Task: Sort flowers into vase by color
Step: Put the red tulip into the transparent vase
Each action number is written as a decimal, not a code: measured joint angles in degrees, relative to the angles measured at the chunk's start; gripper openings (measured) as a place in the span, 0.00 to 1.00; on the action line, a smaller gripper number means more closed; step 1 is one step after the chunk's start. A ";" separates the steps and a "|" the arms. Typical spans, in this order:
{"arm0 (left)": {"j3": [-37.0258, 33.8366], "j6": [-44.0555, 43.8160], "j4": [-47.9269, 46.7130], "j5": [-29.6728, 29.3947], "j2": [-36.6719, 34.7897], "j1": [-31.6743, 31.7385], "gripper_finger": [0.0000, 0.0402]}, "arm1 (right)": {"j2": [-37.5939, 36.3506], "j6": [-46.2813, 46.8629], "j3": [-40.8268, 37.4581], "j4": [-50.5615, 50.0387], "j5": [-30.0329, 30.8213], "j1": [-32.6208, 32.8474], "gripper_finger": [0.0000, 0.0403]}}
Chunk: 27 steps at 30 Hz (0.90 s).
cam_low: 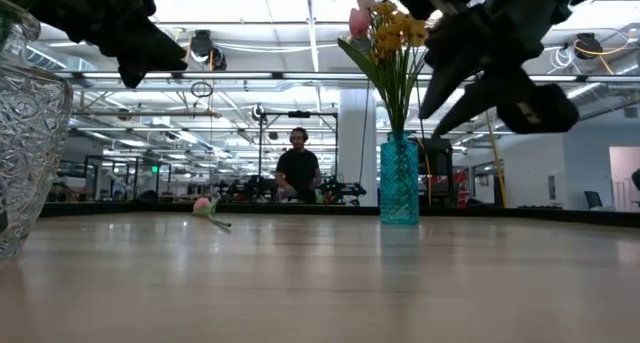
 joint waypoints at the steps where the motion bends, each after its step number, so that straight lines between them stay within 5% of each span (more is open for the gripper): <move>1: 0.00 0.00 -0.20 0.00 0.00 0.00 0.31 | 0.69 -0.25 0.00 0.44 -0.01 0.00 0.18; 7: 0.31 -4.65 -2.98 -0.75 0.00 0.00 0.31 | 1.73 2.13 0.00 -4.08 -0.28 0.00 0.11; 14: 6.32 -12.69 -17.02 -13.30 0.00 0.00 0.31 | -0.63 3.84 -0.05 -16.37 -1.91 -0.78 0.08; 20: 9.56 -21.45 -27.85 -16.26 0.17 0.00 0.31 | -3.02 -3.26 -0.09 -25.48 -4.91 -2.96 0.04; 27: 10.27 -45.47 -44.36 -7.83 1.79 -0.16 0.31 | -4.65 -14.30 -0.09 -37.01 -7.83 -6.18 0.00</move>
